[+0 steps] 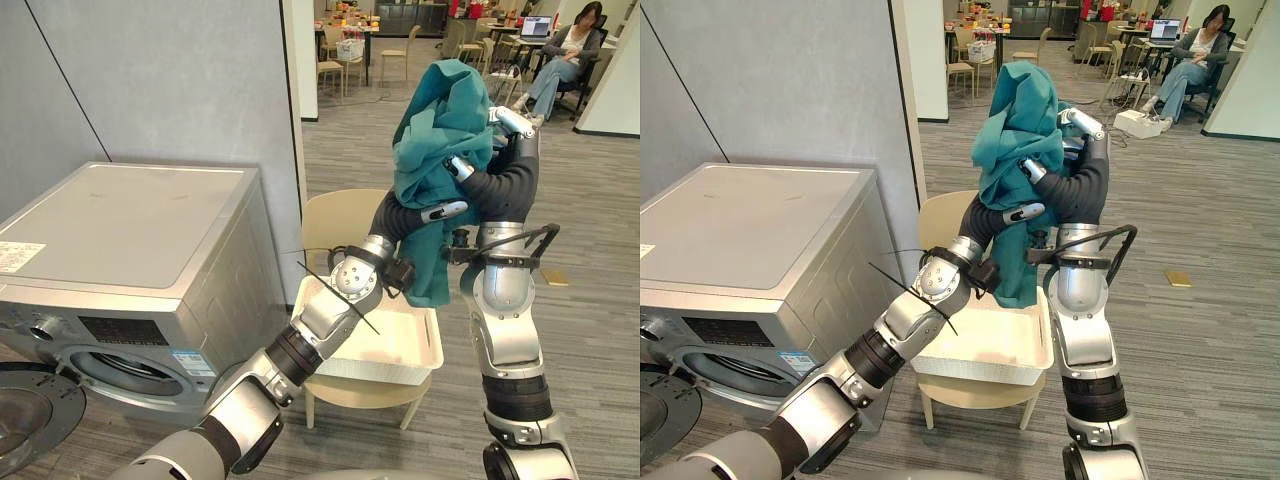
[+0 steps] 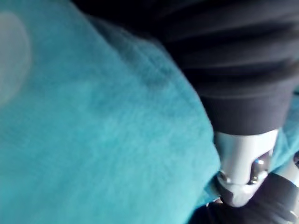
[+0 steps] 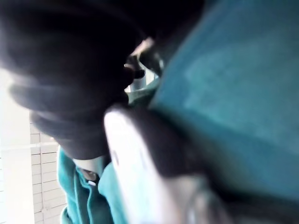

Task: Pick up the laundry basket with both hands and put the clothes into the washing machine.

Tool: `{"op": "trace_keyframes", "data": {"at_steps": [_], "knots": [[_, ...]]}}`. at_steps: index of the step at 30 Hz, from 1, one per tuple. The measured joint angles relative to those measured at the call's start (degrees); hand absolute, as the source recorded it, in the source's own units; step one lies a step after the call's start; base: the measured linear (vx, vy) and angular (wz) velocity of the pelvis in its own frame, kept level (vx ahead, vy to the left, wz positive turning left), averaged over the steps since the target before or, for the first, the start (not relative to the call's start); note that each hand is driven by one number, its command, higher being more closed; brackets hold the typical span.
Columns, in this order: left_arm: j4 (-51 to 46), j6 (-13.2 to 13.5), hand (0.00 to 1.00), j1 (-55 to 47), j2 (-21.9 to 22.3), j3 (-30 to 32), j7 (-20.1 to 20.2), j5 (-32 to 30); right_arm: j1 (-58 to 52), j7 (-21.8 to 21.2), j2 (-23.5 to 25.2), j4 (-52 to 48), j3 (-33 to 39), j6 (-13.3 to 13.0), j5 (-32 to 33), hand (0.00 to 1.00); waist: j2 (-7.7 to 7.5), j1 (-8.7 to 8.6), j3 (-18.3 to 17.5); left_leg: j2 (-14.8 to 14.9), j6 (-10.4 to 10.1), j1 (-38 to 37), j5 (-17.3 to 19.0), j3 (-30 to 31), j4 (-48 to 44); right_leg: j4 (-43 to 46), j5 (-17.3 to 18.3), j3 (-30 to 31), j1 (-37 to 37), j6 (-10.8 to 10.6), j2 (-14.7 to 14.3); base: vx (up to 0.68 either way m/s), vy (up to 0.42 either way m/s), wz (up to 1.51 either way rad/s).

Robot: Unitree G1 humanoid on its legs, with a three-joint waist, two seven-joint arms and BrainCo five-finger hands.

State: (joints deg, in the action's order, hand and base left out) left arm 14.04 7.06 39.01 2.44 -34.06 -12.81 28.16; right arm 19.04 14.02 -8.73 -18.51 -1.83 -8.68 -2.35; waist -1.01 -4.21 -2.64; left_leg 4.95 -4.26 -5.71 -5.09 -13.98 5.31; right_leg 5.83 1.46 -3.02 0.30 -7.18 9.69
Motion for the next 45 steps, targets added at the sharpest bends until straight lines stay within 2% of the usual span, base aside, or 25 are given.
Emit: {"op": "trace_keyframes", "data": {"at_steps": [5, 9, 16, 17, 23, 25, 29, 33, 35, 36, 38, 42, 45], "knots": [[-0.06, 0.01, 1.0, 0.53, 0.77, 0.92, -0.87, 0.31, -1.33, -0.15, 0.7, -0.85, -0.77, -0.16, 1.53, 1.0, -0.01, -0.09, -0.01, 0.0, 0.0, -0.08, 0.0, -0.01, 0.0, -0.01, 0.03, 0.0, 0.05, -0.02, 0.0, 0.0, 0.0, 0.0], [-0.67, 0.01, 1.0, 1.09, 0.76, 1.09, -1.2, 0.29, -1.78, -0.2, 1.11, -1.06, -1.01, -1.57, 2.33, 1.0, -0.09, -0.09, -0.06, 0.0, 0.0, -0.08, 0.0, -0.02, 0.0, -0.03, 0.03, 0.0, 0.05, -0.02, 0.0, 0.0, 0.0, 0.0], [-1.09, -0.1, 1.0, 1.15, 0.74, 0.99, -0.85, 0.14, -3.28, -0.18, 1.39, -2.53, -1.06, -2.15, 3.05, 1.0, -0.85, -0.17, -0.57, 0.0, -0.01, -0.11, 0.0, -0.16, -0.01, -0.04, 0.02, 0.11, -0.04, -0.01, -0.01, 0.0, 0.0, 0.0], [-1.15, -0.1, 1.0, 1.15, 0.73, 0.99, -0.86, 0.14, -3.29, -0.18, 1.53, -2.59, -1.06, -2.19, 3.05, 0.0, -0.93, -0.2, -0.62, 0.0, -0.01, -0.15, 0.0, -0.18, -0.01, -0.03, 0.02, 0.13, -0.03, -0.01, -0.01, 0.0, 0.0, 0.0], [-1.15, -0.2, 1.0, 1.15, 0.46, 2.39, -0.96, -0.19, -5.29, -0.23, 1.54, -2.71, -0.89, -2.61, 4.93, 0.0, -1.2, -0.13, -0.73, 0.01, -0.02, -0.83, 0.04, -0.34, 0.0, -0.04, 0.09, 0.25, 0.18, 0.02, -0.01, -0.01, -0.001, -0.01], [-1.27, -0.37, 1.0, 1.15, 0.06, 6.58, -1.08, -1.53, -8.75, -1.64, 1.47, -3.12, -0.94, -2.47, 7.17, 0.0, -1.18, -0.34, -0.74, 0.05, -0.02, -0.98, 0.04, -0.52, 0.0, -0.04, 0.08, 0.49, 0.17, 0.02, -0.08, -0.03, -0.007, -0.05], [-4.77, -0.51, 1.0, 0.77, -2.85, 12.43, -1.03, -2.06, -12.82, -2.94, 1.55, -3.3, 1.16, -1.92, 7.41, 0.0, -1.18, -0.24, -0.73, 0.07, -0.04, -1.05, 0.05, -0.67, -0.01, -0.06, 0.07, 0.76, 0.13, 0.03, -0.16, 0.0, -0.001, -0.01], [-14.68, 1.18, 1.0, -2.76, -7.13, 27.2, -2.06, -4.77, -17.82, -1.3, 1.64, -3.3, 14.61, -0.72, 7.21, 0.0, -0.97, -0.48, -0.72, 0.13, -0.07, -1.12, 0.11, -1.05, -0.01, -0.09, 0.06, 1.31, -0.1, 0.03, -0.32, 0.0, -0.002, -0.07], [-20.29, 2.6, 1.0, -8.06, -10.73, 37.35, -3.76, -6.77, -20.27, 0.45, 1.71, -3.55, 23.58, 0.04, 6.53, 0.0, -0.61, -0.99, -0.75, 0.29, -0.29, -1.11, 0.29, -1.47, -0.01, -0.09, 0.06, 1.7, -0.41, 0.05, -0.5, 0.0, -0.009, -0.09], [-20.55, 2.69, 1.0, -8.41, -10.95, 37.89, -3.85, -6.87, -20.45, 0.55, 1.72, -3.57, 23.98, 0.09, 6.43, 0.0, -0.58, -1.02, -0.75, 0.29, -0.3, -1.11, 0.3, -1.49, -0.01, -0.09, 0.06, 1.72, -0.42, 0.05, -0.51, 0.0, -0.007, -0.08], [-25.87, 4.04, 1.0, -17.03, -13.11, 49.36, -5.8, -8.85, -25.66, 2.11, 2.74, -5.34, 31.76, 0.21, 6.11, 0.0, 0.13, -1.26, -0.81, 0.36, -0.53, -1.12, 0.62, -1.91, -0.01, -0.14, 0.13, 2.04, -0.63, 0.14, -0.57, 0.01, -0.003, -0.08], [-33.26, 5.58, 1.0, -30.62, -13.22, 60.9, -7.05, -11.9, -34.0, 2.6, 7.11, -5.69, 36.92, 0.8, 1.58, 0.0, 0.63, -1.08, -0.87, 0.64, -0.79, -1.45, 1.13, -2.66, -0.02, -0.11, 0.4, 2.39, -0.64, 0.53, -0.82, 0.02, -0.002, -0.09], [-35.53, 6.16, 1.0, -40.33, -11.85, 66.98, -8.17, -18.23, -41.55, 3.61, 13.16, -3.57, 37.69, 1.43, 1.37, 0.0, 1.39, 0.32, -0.72, 1.07, -1.06, -2.09, 1.93, -3.54, -0.52, 0.03, 0.77, 2.85, -0.3, 0.78, -1.14, 0.02, -0.007, -0.12]]}}
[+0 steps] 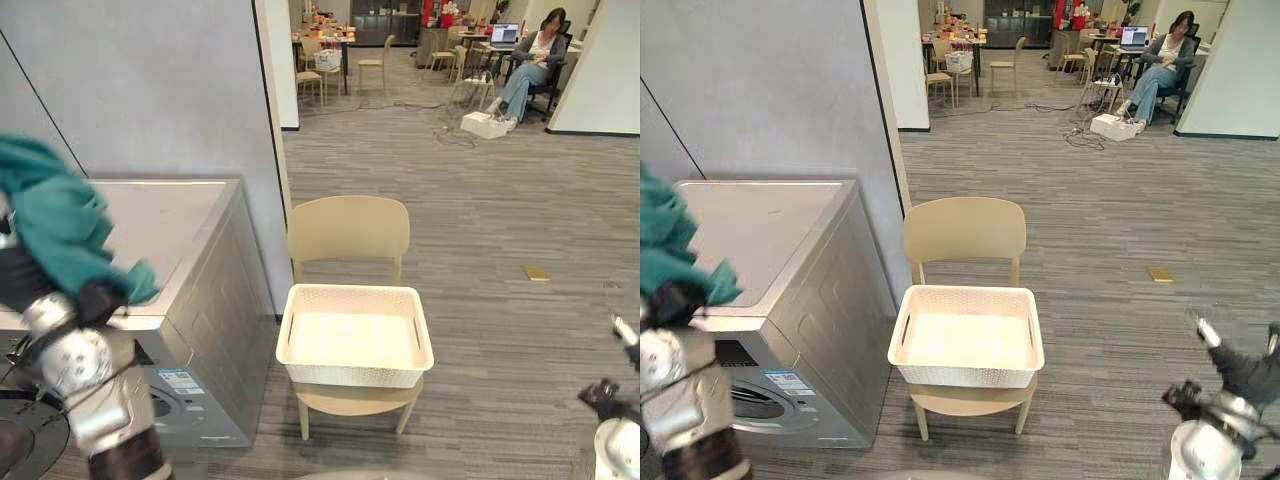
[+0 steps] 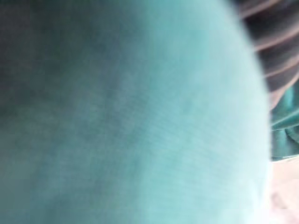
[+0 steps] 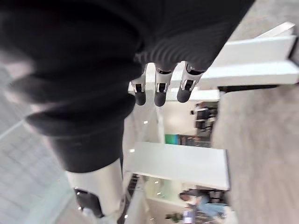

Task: Pick up the laundry basket with both hands and put the clothes into the washing machine.

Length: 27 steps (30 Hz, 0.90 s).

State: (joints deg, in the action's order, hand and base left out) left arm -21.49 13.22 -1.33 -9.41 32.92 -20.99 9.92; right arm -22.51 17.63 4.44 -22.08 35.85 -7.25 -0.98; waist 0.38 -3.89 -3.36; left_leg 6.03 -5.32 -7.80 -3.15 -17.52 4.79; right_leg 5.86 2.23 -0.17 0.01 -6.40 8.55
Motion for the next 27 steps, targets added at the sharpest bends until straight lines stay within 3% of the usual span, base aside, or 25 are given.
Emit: {"op": "trace_keyframes", "data": {"at_steps": [5, 10, 15, 17, 20, 23, 27], "knots": [[1.74, -0.09, 1.0, -13.97, 6.55, 1.42, -0.19, -4.11, -7.17, -0.73, 3.7, 16.51, 0.2, 0.3, 6.35, 0.0, 0.39, 0.77, 0.21, 0.78, -0.1, 1.03, 2.35, 0.71, -2.27, 0.55, 1.91, -2.02, 1.6, -0.03, 0.53, -0.02, -0.01, 0.2], [25.09, -2.17, 1.0, -18.78, 13.97, 1.36, 3.33, -3.9, -5.98, -5.63, 3.44, 42.69, 3.87, 0.32, 16.75, 0.0, 0.97, 2.14, 0.39, 1.35, -0.12, 2.69, 2.5, 1.0, -3.5, 1.04, 3.04, -4.69, 1.72, -0.14, 0.5, 0.01, -0.031, 0.26], [58.41, -7.24, 1.0, -18.05, 14.44, 1.03, 9.46, -1.54, -1.72, -10.39, 1.85, 70.03, 7.45, 3.36, 21.09, 0.0, 0.36, 2.57, 0.34, 2.09, -0.19, 2.0, 2.52, 0.96, -3.38, 1.9, 3.74, -5.57, 2.06, 0.54, -0.03, 0.06, -0.032, 0.04], [67.18, -8.71, 1.0, -16.99, 14.52, 1.48, 11.93, -1.57, -1.25, -11.7, 1.85, 73.97, 7.86, 4.58, 20.73, 0.0, -0.18, 2.66, 0.38, 2.05, -0.23, 1.42, 2.54, 0.81, -2.66, 1.81, 3.92, -5.62, 2.25, 0.53, -0.06, 0.07, -0.002, -0.01], [73.0, -9.79, 1.0, -15.47, 14.9, 3.81, 13.6, -1.59, 0.13, -12.67, 1.86, 76.76, 8.23, 5.4, 20.38, 0.0, -0.8, 3.1, 0.41, 2.01, -0.39, 0.22, 2.59, 0.27, -1.55, 1.64, 4.11, -5.46, 2.81, 0.41, -0.18, 0.06, 0.007, -0.06], [74.27, -10.25, 1.0, -14.64, 15.03, 3.72, 14.72, -1.58, 2.56, -12.79, 1.59, 77.64, 6.65, 5.37, 20.36, 0.0, -0.81, 3.13, 0.45, 1.99, -0.57, -0.95, 2.31, -0.47, -0.74, 1.53, 4.12, -4.59, 2.78, 0.41, -0.43, 0.07, 0.011, -0.16], [75.51, -9.95, 1.0, -12.31, 14.99, 0.91, 14.87, -1.68, 5.74, -12.96, 0.85, 77.51, -0.85, 5.06, 19.7, 0.0, -0.66, 3.4, 0.59, 1.92, -0.87, -2.01, 2.35, -1.83, -0.81, 1.65, 4.11, -3.21, 2.86, 0.4, -0.59, 0.06, 0.011, -0.17]]}}
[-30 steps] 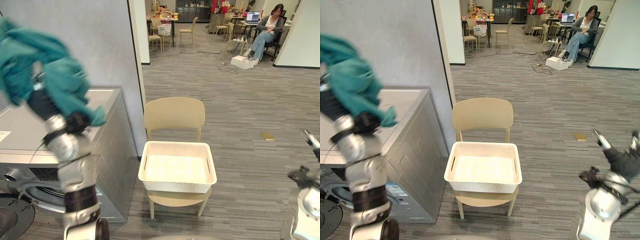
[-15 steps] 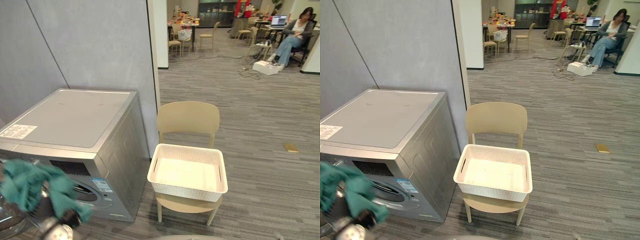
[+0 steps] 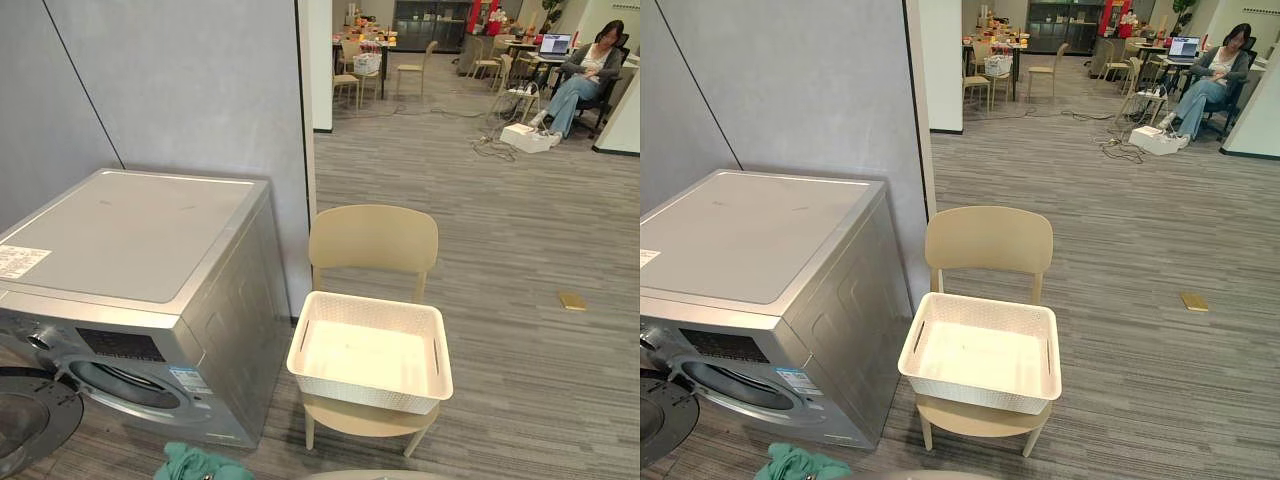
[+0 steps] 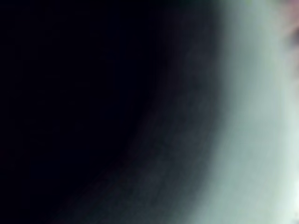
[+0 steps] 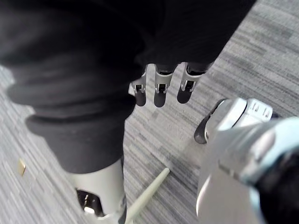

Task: Pick up the laundry basket with both hands and put the clothes into the washing machine.

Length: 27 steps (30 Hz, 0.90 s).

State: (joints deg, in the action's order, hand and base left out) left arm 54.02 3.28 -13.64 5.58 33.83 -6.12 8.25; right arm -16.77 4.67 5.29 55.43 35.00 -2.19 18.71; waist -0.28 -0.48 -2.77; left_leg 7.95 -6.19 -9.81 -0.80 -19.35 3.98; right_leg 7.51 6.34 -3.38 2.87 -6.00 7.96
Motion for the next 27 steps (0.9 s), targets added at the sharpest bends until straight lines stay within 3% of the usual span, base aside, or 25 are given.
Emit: {"op": "trace_keyframes", "data": {"at_steps": [3, 5, 7, 10, 12, 13, 14, 16, 19, 20, 21, 22, 24, 27], "knots": [[-0.04, 1.2, 1.0, 1.12, -0.34, -3.72, 0.0, -0.09, 1.23, -0.69, -0.57, -0.73, -4.7, -1.04, -3.22, 0.0, -0.13, 0.3, 1.23, -0.03, -0.09, 0.05, 0.09, 0.01, -0.37, 1.08, 0.08, -0.09, 0.0, 0.02, 0.1, 0.01, -0.005, -0.04], [-0.85, 1.81, 1.0, 2.87, -1.02, -6.28, 0.02, -0.07, 2.42, -1.08, -1.6, -1.07, -8.41, -1.54, -5.0, 0.0, -0.68, 0.82, 4.03, -0.33, -0.07, 0.75, 0.12, 0.96, -1.66, 3.74, 1.59, -1.17, -0.42, 0.0, 0.89, -0.07, -0.034, 0.28], [-3.06, 2.43, 1.0, 4.67, -2.1, -8.98, 0.01, -0.06, 3.67, -1.21, -3.61, -1.15, -13.63, -1.63, -6.15, 0.0, -1.57, 1.31, 6.93, -0.71, 0.11, 6.5, 0.99, 5.05, -6.59, 9.3, 4.39, -3.58, -4.03, 0.05, 2.47, -0.16, -0.068, 0.89], [-3.67, 2.56, 1.0, 6.11, -1.91, -9.59, -0.31, 0.04, 6.76, -1.03, -6.35, -0.55, -17.09, -1.38, -6.99, 0.0, -1.0, 1.47, 8.61, -1.73, 0.26, 16.15, 0.43, 12.86, -12.37, 15.94, 7.0, -9.69, -9.71, 0.67, 4.62, -0.11, -0.088, 1.23], [-3.65, 2.38, 1.0, 5.93, -1.06, -9.28, -0.31, 0.06, 8.38, -1.01, -7.55, 0.04, -17.07, -1.33, -7.44, 0.0, 0.59, 1.29, 10.15, -2.99, 0.12, 18.09, -2.09, 17.32, -11.11, 18.42, 8.6, -14.3, -10.56, 1.0, 6.71, -0.13, -0.115, 1.32], [-3.03, 2.03, 1.0, 5.95, -1.05, -8.37, -0.18, 0.04, 9.07, -0.99, -7.9, 0.11, -16.95, -1.26, -7.87, 0.0, 0.49, 1.44, 10.56, -2.69, 0.76, 19.3, -1.71, 17.12, -11.82, 18.37, 8.59, -17.69, -9.96, 1.24, 8.85, -0.03, -0.077, 1.22], [-2.89, 2.07, 1.0, 5.72, -0.95, -7.09, -0.16, -0.01, 9.79, -1.06, -7.51, 0.13, -17.06, -1.1, -8.12, 0.0, 0.53, 1.64, 10.57, -1.62, 2.37, 20.3, -0.03, 14.04, -18.06, 18.26, 8.48, -19.7, -8.96, 1.28, 9.78, 0.0, -0.051, 1.11], [-2.35, 1.98, 1.0, 5.01, -0.87, -4.75, -0.2, -0.04, 10.09, -1.16, -6.81, -0.04, -17.06, -1.06, -8.12, 0.0, 0.53, 1.51, 10.55, 1.15, 3.32, 20.21, 3.86, 10.38, -24.62, 18.23, 8.28, -22.88, -7.15, 1.3, 10.58, 0.0, 0.023, 0.83], [-1.48, 0.79, 1.0, 5.63, -0.73, -0.39, -0.09, -0.76, 10.33, -1.24, -5.14, 0.06, -13.83, -0.97, -8.02, 0.0, 0.7, 1.21, 10.18, 11.02, 4.32, 18.09, 6.33, -2.06, -26.51, 18.1, 6.62, -27.06, -6.22, -0.15, 11.5, -0.01, 0.178, 0.72], [-1.35, 0.63, 1.0, 5.82, -0.69, 0.01, -0.1, -1.01, 10.3, -1.22, -5.02, 0.14, -13.18, -0.94, -7.93, 0.0, 0.78, 1.18, 10.11, 11.6, 4.03, 17.83, 6.51, -3.32, -25.98, 18.07, 6.34, -27.48, -6.21, -0.54, 11.71, 0.0, 0.301, 0.72], [-0.42, 0.0, 1.0, 7.11, -1.01, 1.08, -0.18, -1.68, 10.25, -1.21, -4.2, 1.7, -9.89, -0.86, -5.69, 0.0, 0.67, 1.17, 9.51, 11.71, 2.82, 17.48, 6.62, -9.27, -25.1, 16.58, 4.12, -29.11, -5.67, -1.77, 13.05, 0.02, 0.34, 0.64], [-0.04, -0.26, 1.0, 7.46, -1.2, 1.44, -0.15, -1.75, 10.07, -1.06, -3.51, 2.59, -7.09, -0.68, -3.72, 0.0, -0.37, 1.37, 8.88, 10.04, 2.04, 17.66, 5.1, -10.02, -23.86, 13.35, 0.79, -30.21, -4.54, -1.91, 13.05, 0.03, 0.33, 0.62], [0.62, -0.31, 1.0, 6.99, -2.73, -0.03, -0.12, -1.89, 9.31, -1.21, -2.32, 2.84, -6.26, -0.28, -0.89, 0.0, -1.11, 0.92, 7.74, 7.14, 1.94, 17.57, 5.04, -7.83, -22.39, 6.85, -3.32, -30.83, -1.9, -0.79, 12.78, 0.04, 0.3, 0.45], [1.05, -0.11, 1.0, 7.79, -5.02, -7.39, -0.03, -2.1, 8.34, -1.21, -2.36, 4.04, -5.48, 0.26, 0.32, 0.0, -1.62, 1.36, 6.44, 4.52, 1.98, 18.4, 5.03, -5.02, -21.93, 3.12, -9.01, -30.91, 0.75, -1.03, 13.36, 0.03, 0.265, 0.51]]}}
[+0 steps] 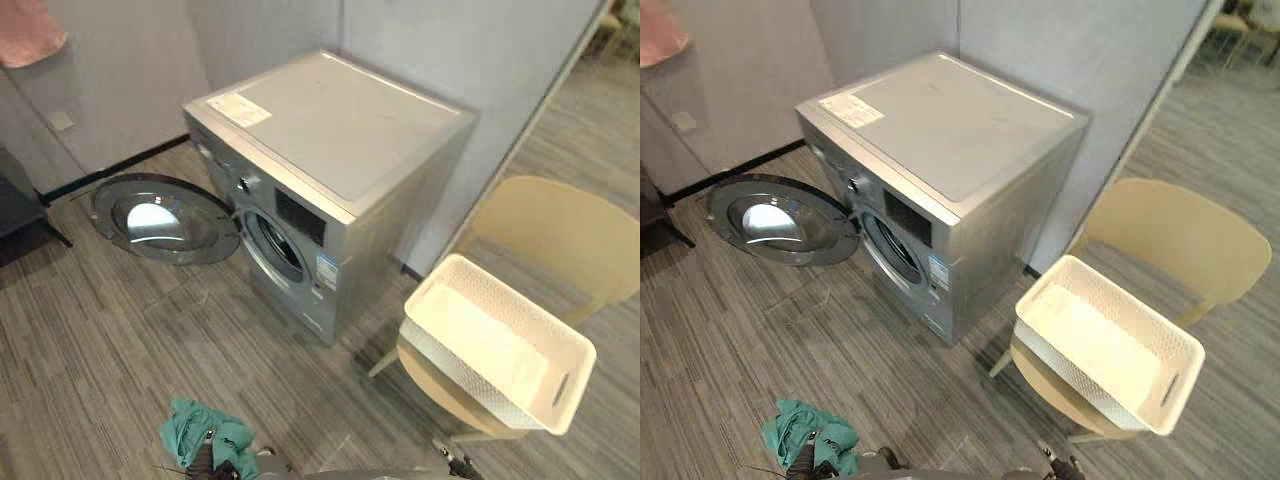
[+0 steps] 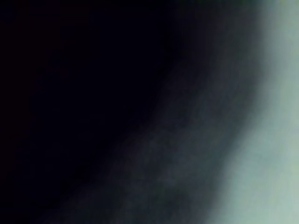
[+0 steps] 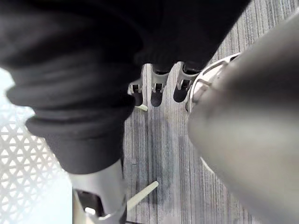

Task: Pick up the laundry basket with both hands and put the clothes into the washing machine.

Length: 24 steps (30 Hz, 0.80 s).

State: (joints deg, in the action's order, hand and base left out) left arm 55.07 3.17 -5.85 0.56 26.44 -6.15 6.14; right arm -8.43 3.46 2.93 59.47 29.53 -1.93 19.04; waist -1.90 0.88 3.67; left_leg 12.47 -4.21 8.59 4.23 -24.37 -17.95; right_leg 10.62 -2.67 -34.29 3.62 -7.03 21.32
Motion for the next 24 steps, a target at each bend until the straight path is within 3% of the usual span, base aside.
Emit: {"op": "trace_keyframes", "data": {"at_steps": [3, 4, 5, 6, 7, 8, 9, 10, 11, 13, 14, 15, 16, 17, 20, 21, 22, 23, 24], "knots": [[0.01, 0.97, 1.0, 0.53, -0.67, -4.68, 0.01, 1.11, 0.46, -0.03, -0.6, -0.33, -0.5, 0.65, -0.77, 0.0, -0.42, 0.07, -1.77, -2.69, 1.18, 1.5, 0.69, 2.15, 0.69, 1.5, -1.79, -0.28, -0.65, 0.35, 2.48, -0.05, 0.14, 0.33], [0.16, 1.15, 1.0, 0.65, -0.05, -6.56, 0.11, 2.05, 0.56, -0.02, -1.61, -0.71, -1.19, 0.74, -1.21, 0.0, 1.04, -0.18, -1.95, -4.14, 1.59, 1.73, 3.66, 4.05, 2.45, 4.37, -2.06, -0.2, -1.84, 0.87, 3.67, -0.09, 0.162, 0.54], [0.32, 1.14, 1.0, 1.31, 0.57, -7.45, 0.17, 2.29, 0.55, 0.0, -2.51, -0.81, -1.13, 0.71, -1.19, 0.0, 1.94, -0.44, -1.67, -5.14, 1.38, 1.8, 5.11, 5.38, 3.28, 6.92, -2.81, 1.53, -2.47, 2.78, 4.59, -0.07, 0.13, 0.65], [0.41, 1.23, 1.0, 1.52, 0.97, -8.19, 0.19, 2.29, 0.36, 0.0, -3.02, -1.36, -1.13, 0.63, -1.16, 0.0, 2.22, -0.26, -1.52, -5.61, 1.46, 1.64, 5.13, 5.98, 4.17, 8.58, -3.67, 3.99, -3.31, 6.09, 4.7, 0.02, 0.205, 0.79], [0.57, 1.29, 1.0, 1.49, 1.77, -8.8, 0.3, 2.18, -0.05, -0.18, -3.69, -2.61, -1.27, 0.63, -1.04, 0.0, 4.11, -0.2, -1.5, -5.93, 1.82, -0.61, 4.88, 7.01, 6.27, 14.15, -6.08, 14.59, -7.02, 11.06, 2.79, 0.04, 0.157, 0.52], [0.73, 1.27, 1.0, 1.18, 2.0, -8.57, 0.3, 2.15, 0.44, -0.48, -3.39, -2.65, -1.33, 0.63, -1.01, 0.0, 4.27, -0.09, -1.18, -5.51, 2.03, -1.42, 4.76, 7.37, 6.81, 17.63, -3.15, 19.75, -8.34, 9.96, 0.58, 0.04, 0.165, 0.35], [0.82, 1.16, 1.0, 0.62, 1.23, -7.9, -0.07, 2.04, 1.02, -0.97, -2.49, -2.78, -1.82, 0.55, -0.46, 0.0, 4.28, -0.14, -0.96, -5.25, 2.6, -1.95, 4.44, 8.21, 7.27, 22.55, 2.74, 25.46, -10.9, 7.23, -3.62, 0.0, 0.037, 0.15], [0.83, 1.08, 1.0, 0.58, 0.31, -7.72, -0.18, 1.94, 1.25, -1.3, -1.72, -3.15, -2.62, 0.08, -0.11, 0.0, 3.09, -0.21, -0.63, -5.33, 3.43, -2.48, 3.93, 9.09, 7.79, 26.52, 7.78, 28.59, -12.97, 6.06, -7.89, -0.02, -0.039, 0.37], [0.85, 1.08, 1.0, 1.07, -0.88, -7.8, -0.14, 0.84, 1.94, -1.37, -0.31, -3.07, -3.7, -0.12, 1.16, 0.0, 0.65, -0.56, -0.39, -5.49, 3.43, -2.28, 3.93, 9.6, 8.15, 27.71, 13.55, 29.96, -15.18, 5.32, -13.74, -0.02, -0.079, 0.49], [1.56, 0.98, 1.0, 2.42, -0.88, -7.9, 0.01, -0.59, 2.12, -1.26, 1.01, -3.01, -3.4, -0.21, 1.49, 0.0, -0.95, -0.92, -0.01, -6.17, 4.08, -2.51, 3.54, 10.31, 9.96, 23.6, 16.3, 27.61, -15.74, 5.22, -18.05, 0.03, -0.095, 0.66], [1.84, 0.96, 1.0, 3.44, -0.75, -8.01, 0.08, -1.54, 1.42, -1.24, 2.11, -2.54, -3.33, -0.27, 1.85, 0.0, -3.47, -1.89, -0.97, -9.45, 4.01, -3.96, 3.12, 10.44, 12.68, 14.76, 17.7, 26.18, -16.13, 5.1, -19.01, 0.17, -0.067, 1.36], [1.76, 0.65, 1.0, 5.39, 0.49, -7.38, 0.21, -2.47, 1.64, -1.7, 1.62, -2.03, -2.89, -0.14, 1.83, 0.0, -4.89, -3.87, -0.13, -10.31, 5.56, 0.13, 5.5, 9.57, -2.45, 11.58, 16.31, 25.23, -15.44, 9.12, -17.85, 0.2, -0.045, 1.44], [1.75, 0.43, 1.0, 5.81, 1.83, -7.41, 0.37, -2.57, 1.11, -1.94, 1.03, -2.64, -2.2, -0.27, 1.88, 0.0, -3.19, -4.26, 0.14, -8.87, 5.02, -0.06, 8.33, 10.11, -6.38, 11.71, 16.46, 23.34, -14.9, 8.67, -18.45, 0.2, 0.018, 1.3], [1.94, 0.36, 1.0, 6.3, 3.95, -8.77, 1.18, -2.86, -0.3, -1.93, 0.71, -2.55, -0.88, -0.48, 2.09, 0.0, 0.57, -3.74, -0.33, -7.01, 3.14, -2.47, 13.7, 11.35, -3.6, 13.13, 17.01, 21.62, -14.8, 8.82, -19.94, 0.14, 0.033, 0.56], [2.84, -0.18, 1.0, 6.57, 4.37, -8.72, 1.77, -4.11, -0.78, -2.52, 1.26, -1.37, -0.04, -0.27, 3.34, 0.0, 0.07, -3.53, -1.19, -8.64, 2.12, -5.21, 12.85, 14.68, 1.07, 13.66, 16.49, 22.67, -13.26, 10.2, -19.86, 0.18, -0.023, 0.33], [3.36, -0.17, 1.0, 7.01, 4.37, -8.83, 2.3, -4.07, -0.97, -2.5, 1.1, -0.47, 0.73, -0.27, 3.51, 0.0, 0.63, -4.47, -1.09, -7.8, 3.4, -4.2, 14.63, 16.8, -4.6, 12.4, 16.46, 21.17, -11.63, 10.16, -20.34, 0.3, -0.035, 0.4], [3.55, -0.22, 1.0, 6.28, 4.35, -8.63, 2.54, -4.05, -1.01, -2.39, 0.62, 0.01, 1.73, -0.07, 3.67, 0.0, 2.08, -4.56, -1.36, -5.44, 3.27, -3.36, 16.62, 17.45, -14.4, 11.46, 16.52, 20.46, -9.42, 10.32, -21.95, 0.31, -0.015, 0.24], [3.5, -0.23, 1.0, 5.76, 4.35, -8.42, 2.49, -4.0, -1.17, -2.38, 0.33, -0.09, 1.63, 0.06, 3.58, 0.0, 2.71, -4.63, -1.74, -4.85, 3.05, -2.86, 16.44, 18.14, -17.19, 11.27, 16.69, 20.54, -8.84, 10.57, -22.5, 0.26, 0.01, -0.03], [3.44, -0.32, 1.0, 5.26, 4.4, -7.78, 2.55, -3.66, -1.01, -2.32, 0.06, -0.74, 1.7, 0.31, 3.51, 0.0, 4.23, -5.03, -2.05, -4.62, -1.62, 0.35, 13.71, 20.57, -24.15, 11.4, 17.72, 20.77, -8.29, 10.64, -22.91, 0.22, 0.043, 0.0]]}}
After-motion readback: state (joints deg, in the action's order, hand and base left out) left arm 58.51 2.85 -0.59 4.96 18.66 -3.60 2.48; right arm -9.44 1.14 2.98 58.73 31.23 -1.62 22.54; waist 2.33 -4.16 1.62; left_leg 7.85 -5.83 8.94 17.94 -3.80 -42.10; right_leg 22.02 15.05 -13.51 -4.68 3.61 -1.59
